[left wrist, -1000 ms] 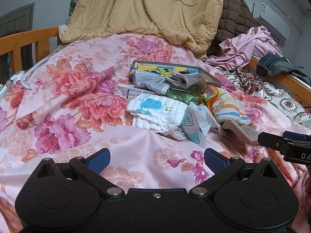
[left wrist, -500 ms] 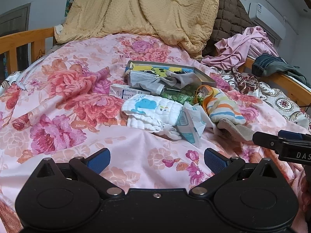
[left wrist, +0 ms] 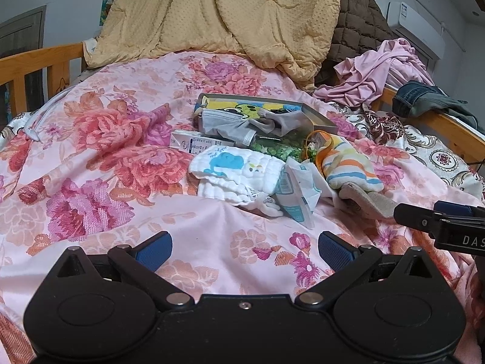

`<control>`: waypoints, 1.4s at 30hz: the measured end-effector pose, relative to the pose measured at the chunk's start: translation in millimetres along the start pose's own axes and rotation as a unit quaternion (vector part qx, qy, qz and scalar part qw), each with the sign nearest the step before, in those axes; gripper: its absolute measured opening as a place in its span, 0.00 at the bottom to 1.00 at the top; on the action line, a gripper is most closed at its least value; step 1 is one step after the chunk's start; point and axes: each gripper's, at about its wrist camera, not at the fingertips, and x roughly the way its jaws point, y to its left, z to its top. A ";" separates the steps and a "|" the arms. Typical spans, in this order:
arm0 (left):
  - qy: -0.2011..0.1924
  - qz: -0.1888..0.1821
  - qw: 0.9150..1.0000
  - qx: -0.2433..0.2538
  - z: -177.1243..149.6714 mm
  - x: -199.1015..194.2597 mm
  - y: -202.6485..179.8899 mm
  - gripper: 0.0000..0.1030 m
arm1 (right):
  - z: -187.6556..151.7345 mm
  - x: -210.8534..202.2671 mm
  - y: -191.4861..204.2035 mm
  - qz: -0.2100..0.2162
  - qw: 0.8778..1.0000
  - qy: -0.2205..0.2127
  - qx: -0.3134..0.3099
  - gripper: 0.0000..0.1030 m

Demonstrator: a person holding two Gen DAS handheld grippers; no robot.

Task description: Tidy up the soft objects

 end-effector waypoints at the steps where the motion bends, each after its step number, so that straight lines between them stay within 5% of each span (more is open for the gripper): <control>1: 0.000 0.000 1.000 0.000 -0.1 0.0 -0.1 0.99 | 0.0 0.0 0.0 0.000 1.000 0.000 0.000 1.00; 42: 0.007 0.001 1.000 0.007 -3.3 4.0 -1.9 0.99 | 0.6 0.2 -0.2 0.000 1.000 0.002 0.001 1.00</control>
